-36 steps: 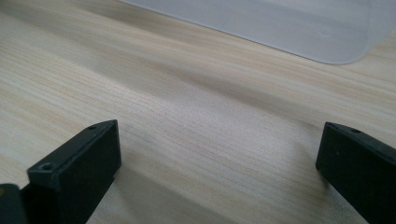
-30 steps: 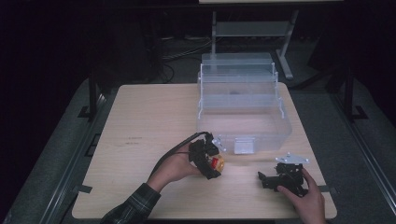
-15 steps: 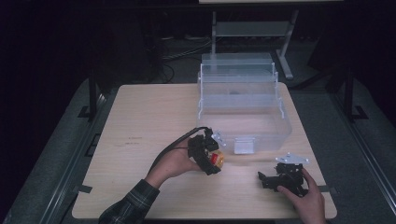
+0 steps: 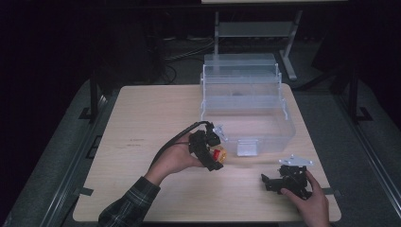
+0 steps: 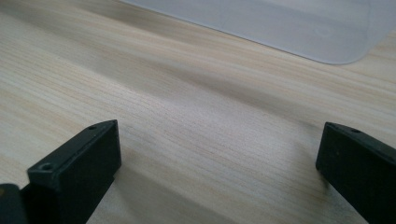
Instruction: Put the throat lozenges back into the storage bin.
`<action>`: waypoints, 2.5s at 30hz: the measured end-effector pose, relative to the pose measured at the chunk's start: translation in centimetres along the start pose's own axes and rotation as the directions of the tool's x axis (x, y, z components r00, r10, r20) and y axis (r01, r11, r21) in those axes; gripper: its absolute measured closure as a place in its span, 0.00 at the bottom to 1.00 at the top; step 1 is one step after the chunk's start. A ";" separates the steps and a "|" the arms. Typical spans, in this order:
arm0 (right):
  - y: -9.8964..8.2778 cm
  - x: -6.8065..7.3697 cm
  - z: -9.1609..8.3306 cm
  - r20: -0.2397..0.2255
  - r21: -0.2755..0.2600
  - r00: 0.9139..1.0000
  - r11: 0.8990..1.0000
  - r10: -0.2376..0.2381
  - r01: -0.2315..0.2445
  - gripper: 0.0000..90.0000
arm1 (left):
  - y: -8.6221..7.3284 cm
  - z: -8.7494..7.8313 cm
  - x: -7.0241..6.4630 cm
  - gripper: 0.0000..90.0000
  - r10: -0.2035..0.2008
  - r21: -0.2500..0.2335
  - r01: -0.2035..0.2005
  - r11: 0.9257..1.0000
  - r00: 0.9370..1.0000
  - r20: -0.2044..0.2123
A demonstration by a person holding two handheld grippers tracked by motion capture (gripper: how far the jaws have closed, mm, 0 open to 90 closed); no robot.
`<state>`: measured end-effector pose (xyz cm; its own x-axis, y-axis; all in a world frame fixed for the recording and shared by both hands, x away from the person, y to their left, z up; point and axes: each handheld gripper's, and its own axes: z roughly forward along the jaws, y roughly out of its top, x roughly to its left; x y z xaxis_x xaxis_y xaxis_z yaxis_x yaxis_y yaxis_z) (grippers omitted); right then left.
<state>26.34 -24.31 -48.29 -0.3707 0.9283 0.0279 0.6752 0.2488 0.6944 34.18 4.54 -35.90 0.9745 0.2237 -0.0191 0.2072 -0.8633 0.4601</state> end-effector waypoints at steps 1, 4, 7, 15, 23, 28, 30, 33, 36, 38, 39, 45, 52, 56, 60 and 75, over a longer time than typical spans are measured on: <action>0.0 0.0 0.0 0.000 0.000 1.000 1.000 0.000 0.000 0.00 | 0.1 -0.1 0.1 0.22 0.002 0.000 -0.002 1.000 1.000 0.000; 0.0 0.0 0.0 0.000 0.001 1.000 1.000 0.003 -0.003 0.00 | 0.3 -0.4 0.3 0.22 0.000 -0.002 0.000 1.000 1.000 -0.004; 0.0 0.0 0.0 0.000 0.000 1.000 1.000 0.000 0.000 0.00 | 0.5 -0.7 0.5 0.22 -0.010 -0.008 0.010 1.000 1.000 -0.006; 0.0 0.0 0.0 0.000 0.000 1.000 1.000 0.002 -0.002 0.00 | 1.0 -1.5 1.3 0.22 -0.012 -0.011 0.012 1.000 1.000 -0.014; 0.0 0.0 0.0 0.000 0.000 1.000 1.000 0.001 -0.001 0.00 | 1.4 -2.4 2.1 0.22 -0.025 -0.026 0.024 0.999 0.999 -0.029; 0.0 0.0 0.0 0.000 0.000 1.000 1.000 0.000 0.000 0.00 | 1.7 -2.7 2.6 0.22 -0.030 -0.028 0.029 0.999 0.999 -0.037; 0.0 0.0 0.0 0.000 0.000 1.000 1.000 0.001 -0.001 0.00 | 1.8 -2.7 2.7 0.22 -0.033 -0.030 0.032 0.999 0.999 -0.037; 0.0 0.0 0.0 0.000 0.000 1.000 1.000 0.000 0.000 0.00 | 1.9 -2.7 3.0 0.22 -0.041 -0.033 0.040 0.999 0.998 -0.041; 0.0 0.0 0.0 0.000 0.000 1.000 1.000 0.001 -0.001 0.00 | 2.0 -2.7 3.4 0.22 -0.047 -0.035 0.045 0.998 0.998 -0.047; 0.0 0.0 0.0 0.000 0.000 1.000 1.000 0.000 0.000 0.00 | 2.1 -2.7 3.8 0.22 -0.054 -0.039 0.052 0.998 0.998 -0.045; 0.0 0.0 0.0 0.000 0.000 1.000 1.000 0.001 -0.001 0.00 | 2.1 -2.7 3.9 0.22 -0.056 -0.039 0.054 0.998 0.997 -0.048; 0.0 0.0 0.0 0.000 0.000 1.000 1.000 0.001 -0.001 0.00 | 2.2 -2.4 4.9 0.22 -0.075 -0.036 0.073 0.997 0.995 -0.058; 0.0 0.0 0.0 0.000 0.000 1.000 1.000 0.001 -0.001 0.00 | 2.6 -2.3 6.3 0.22 -0.095 -0.041 0.092 0.995 0.992 -0.083; 0.0 0.0 0.0 0.000 0.000 1.000 1.000 0.001 -0.001 0.00 | 2.7 -2.2 7.0 0.22 -0.103 -0.034 0.100 0.994 0.990 -0.091; 0.0 0.0 0.0 0.002 -0.001 1.000 1.000 0.002 -0.002 0.00 | 2.7 -1.8 7.6 0.22 -0.111 -0.033 0.109 0.994 0.990 -0.091; 0.0 0.0 0.0 0.000 -0.001 1.000 1.000 0.000 0.000 0.00 | 2.5 -0.5 9.4 0.22 -0.138 -0.029 0.136 0.990 0.985 -0.107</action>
<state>26.36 -24.31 -48.31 -0.3705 0.9284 0.0279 0.6746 0.2483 0.6951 43.82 4.75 -34.50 0.9217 0.3877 0.0125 0.3349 -0.8115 0.4789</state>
